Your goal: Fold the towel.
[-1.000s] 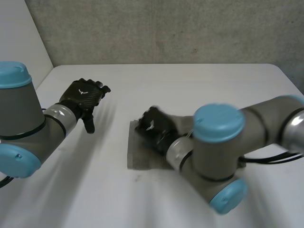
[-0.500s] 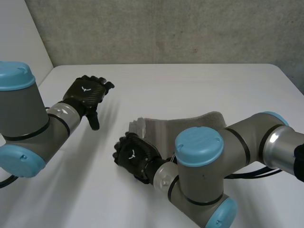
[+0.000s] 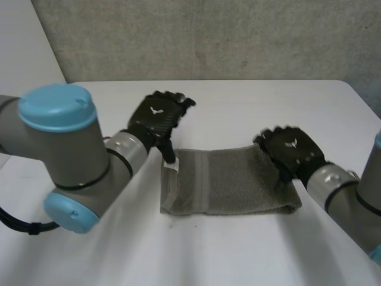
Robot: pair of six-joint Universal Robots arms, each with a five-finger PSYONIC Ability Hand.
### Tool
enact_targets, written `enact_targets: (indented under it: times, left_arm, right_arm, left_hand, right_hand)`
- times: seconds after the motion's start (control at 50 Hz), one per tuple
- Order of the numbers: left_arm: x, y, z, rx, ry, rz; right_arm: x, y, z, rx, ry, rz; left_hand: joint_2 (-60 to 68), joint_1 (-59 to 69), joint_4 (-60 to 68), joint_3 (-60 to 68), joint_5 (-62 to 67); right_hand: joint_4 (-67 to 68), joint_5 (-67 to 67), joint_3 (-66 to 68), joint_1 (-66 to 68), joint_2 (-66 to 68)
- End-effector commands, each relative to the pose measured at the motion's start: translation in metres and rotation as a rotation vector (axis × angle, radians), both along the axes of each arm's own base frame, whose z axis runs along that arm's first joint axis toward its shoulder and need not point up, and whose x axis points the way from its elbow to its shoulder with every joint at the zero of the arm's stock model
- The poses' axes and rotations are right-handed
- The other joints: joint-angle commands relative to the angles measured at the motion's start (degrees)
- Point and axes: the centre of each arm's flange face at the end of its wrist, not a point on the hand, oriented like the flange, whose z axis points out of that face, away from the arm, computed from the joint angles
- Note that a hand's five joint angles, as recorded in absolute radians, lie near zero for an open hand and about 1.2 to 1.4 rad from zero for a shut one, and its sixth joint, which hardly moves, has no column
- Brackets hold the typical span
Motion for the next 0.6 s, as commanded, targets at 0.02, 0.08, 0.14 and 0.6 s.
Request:
enact_targets:
  times: [0.02, 0.08, 0.14, 0.6]
  left_arm:
    - [-0.012, 0.011, -0.026, 0.050, -0.040, -0.025]
    - [-0.010, 0.012, -0.030, 0.059, -0.049, -0.009]
    - [-0.008, 0.012, -0.030, 0.062, -0.051, 0.004]
    - [0.060, -0.005, -0.005, 0.048, -0.039, 0.197]
  right_arm:
    - [-0.029, 0.006, -0.040, 0.060, 0.165, -0.025]
    - [-0.034, 0.004, -0.055, 0.084, 0.205, -0.029]
    - [-0.036, -0.001, -0.060, 0.085, 0.221, -0.036]
    - [0.123, 0.066, -0.005, -0.245, 0.221, 0.399]
  left_hand:
    - [0.87, 0.50, 0.86, 0.72, -1.52]
    - [0.87, 0.50, 0.86, 0.72, -1.52]
    - [0.87, 0.50, 0.86, 0.72, -1.52]
    - [0.71, 0.33, 0.69, 0.56, -1.69]
  right_hand:
    - [2.30, 3.55, 3.16, 3.55, 2.84]
    - [15.38, 16.63, 16.23, 16.62, 15.92]
    - [35.03, 36.28, 35.88, 36.27, 35.57]
    - [65.18, 66.43, 66.04, 66.43, 65.73]
